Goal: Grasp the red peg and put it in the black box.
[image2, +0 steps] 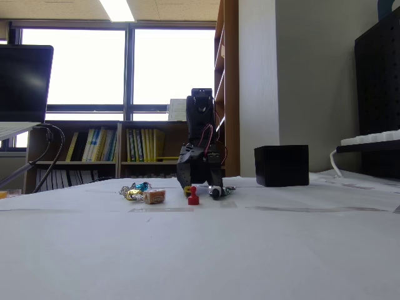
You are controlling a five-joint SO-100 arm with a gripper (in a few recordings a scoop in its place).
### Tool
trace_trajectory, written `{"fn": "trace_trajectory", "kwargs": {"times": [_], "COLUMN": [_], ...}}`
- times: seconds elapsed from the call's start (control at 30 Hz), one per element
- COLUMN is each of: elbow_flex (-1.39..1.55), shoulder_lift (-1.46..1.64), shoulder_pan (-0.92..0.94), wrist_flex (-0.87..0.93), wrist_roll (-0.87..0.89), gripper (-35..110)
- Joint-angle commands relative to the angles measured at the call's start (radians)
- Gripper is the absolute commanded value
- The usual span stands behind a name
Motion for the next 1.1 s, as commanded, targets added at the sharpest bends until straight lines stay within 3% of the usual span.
{"fn": "trace_trajectory", "kwargs": {"times": [0.0,1.07], "elbow_flex": [0.087,0.21], "shoulder_lift": [0.0,0.089], "shoulder_pan": [0.011,0.048], "wrist_flex": [-0.009,0.051], "wrist_roll": [-0.012,-0.008], "gripper": [14,17]}}
